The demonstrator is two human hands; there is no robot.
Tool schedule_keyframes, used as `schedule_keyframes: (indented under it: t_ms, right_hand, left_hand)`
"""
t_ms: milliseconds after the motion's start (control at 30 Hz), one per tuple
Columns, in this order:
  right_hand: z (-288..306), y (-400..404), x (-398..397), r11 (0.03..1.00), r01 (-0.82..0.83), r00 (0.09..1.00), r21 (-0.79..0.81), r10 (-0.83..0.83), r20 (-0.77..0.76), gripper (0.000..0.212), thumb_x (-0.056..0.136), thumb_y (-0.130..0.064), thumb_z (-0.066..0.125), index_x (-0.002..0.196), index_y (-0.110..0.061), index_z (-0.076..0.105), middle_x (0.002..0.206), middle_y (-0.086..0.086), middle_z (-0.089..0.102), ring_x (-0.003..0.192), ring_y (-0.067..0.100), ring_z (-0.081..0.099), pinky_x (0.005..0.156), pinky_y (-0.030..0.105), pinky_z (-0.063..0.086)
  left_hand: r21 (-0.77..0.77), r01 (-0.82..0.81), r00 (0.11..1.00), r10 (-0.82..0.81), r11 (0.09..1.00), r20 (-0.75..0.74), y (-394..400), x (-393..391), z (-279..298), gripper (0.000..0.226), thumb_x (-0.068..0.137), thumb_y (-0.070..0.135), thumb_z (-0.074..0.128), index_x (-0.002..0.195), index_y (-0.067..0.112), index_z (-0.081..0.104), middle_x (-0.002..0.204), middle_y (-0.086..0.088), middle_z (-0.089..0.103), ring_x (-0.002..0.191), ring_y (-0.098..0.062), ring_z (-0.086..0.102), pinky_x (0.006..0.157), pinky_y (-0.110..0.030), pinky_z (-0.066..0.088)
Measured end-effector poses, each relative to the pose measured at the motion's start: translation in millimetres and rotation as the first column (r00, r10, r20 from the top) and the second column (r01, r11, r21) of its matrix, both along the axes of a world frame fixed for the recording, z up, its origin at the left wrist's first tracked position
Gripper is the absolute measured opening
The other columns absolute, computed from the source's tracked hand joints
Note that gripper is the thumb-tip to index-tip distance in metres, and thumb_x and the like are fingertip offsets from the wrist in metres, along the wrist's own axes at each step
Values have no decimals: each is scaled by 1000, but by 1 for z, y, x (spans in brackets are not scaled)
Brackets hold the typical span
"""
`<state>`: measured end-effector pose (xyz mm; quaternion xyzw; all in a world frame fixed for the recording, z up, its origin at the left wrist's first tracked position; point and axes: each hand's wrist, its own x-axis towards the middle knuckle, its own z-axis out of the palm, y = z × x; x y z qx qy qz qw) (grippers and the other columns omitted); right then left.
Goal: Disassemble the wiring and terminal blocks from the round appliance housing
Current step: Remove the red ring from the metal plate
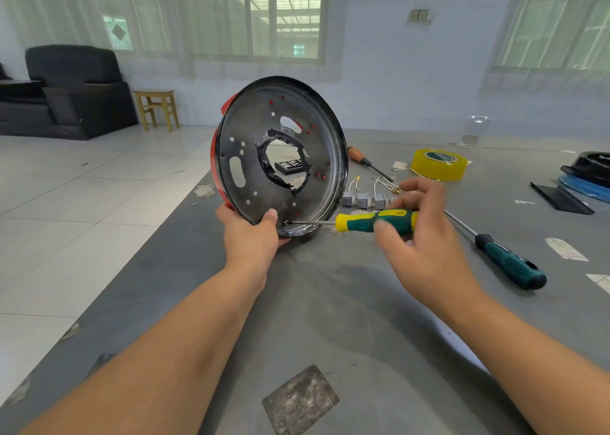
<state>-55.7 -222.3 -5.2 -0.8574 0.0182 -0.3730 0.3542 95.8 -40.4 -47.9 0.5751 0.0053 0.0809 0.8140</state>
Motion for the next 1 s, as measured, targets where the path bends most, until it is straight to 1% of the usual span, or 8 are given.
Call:
schedule_keyframes:
  t_ms: [100,233,367,433,533,667,833,1000]
  right_hand:
    - [2,-3,3,999,50,997,18,-49,-53,29,97,-60,44,115,-38,38,78,0,64,69,10,61,66,39,54]
    - [-1,-3,3,998,-57,998,36,58,-12,49,79,-30,63,116,-41,34,102,-3,57,87,6,57,70,10,45]
    - [0,-4,3,998,55,997,12,-55,-55,30,95,-63,46,114,-44,33,79,-2,64,70,10,62,66,29,54]
    - [-1,-7,4,999,36,998,8,-36,-51,23,97,-54,52,110,-46,35,85,-5,63,70,10,61,64,31,54]
    - [-3,-6,4,997,-60,997,49,62,-43,50,82,-27,68,110,-50,34,108,-10,54,92,5,59,72,12,50]
    - [-1,-4,2,999,26,997,36,-24,-78,28,95,-56,50,115,-46,34,88,-6,65,69,10,63,63,33,53]
    - [0,2,0,998,-43,999,34,43,-1,42,84,-34,61,112,-46,32,99,-10,56,78,9,59,64,15,48]
    - [0,-1,-1,999,3,998,51,0,-60,20,95,-52,47,110,-46,36,78,-2,63,63,10,61,58,31,51]
  left_hand:
    - [8,-3,1000,3,1000,-6,1,0,0,42,97,3,67,121,24,38,114,11,57,102,-18,68,70,-40,66]
    - [5,-5,1000,5,1000,-2,1,1,0,43,98,4,67,122,25,38,114,11,57,102,-16,68,69,-37,65]
    - [-3,-12,1000,12,1000,-2,1,1,-1,44,98,3,67,124,24,38,113,11,58,100,-14,68,66,-34,64]
    - [-7,-13,1000,13,1000,-2,1,1,-1,44,98,3,67,125,24,38,113,11,58,100,-14,68,66,-34,64]
    - [-30,0,1000,0,1000,2,1,1,-1,44,98,2,67,124,24,38,115,11,58,101,-15,69,66,-35,65]
    - [-21,-2,1000,2,1000,11,1,0,-1,44,98,2,66,121,26,38,116,10,58,101,-14,69,66,-35,64]
    - [-30,3,1000,-3,1000,10,1,0,0,43,98,1,66,119,27,39,114,11,58,99,-13,69,66,-35,64]
    - [-27,0,1000,0,1000,-5,1,1,-1,44,97,2,67,120,26,39,114,11,57,100,-16,68,69,-40,65]
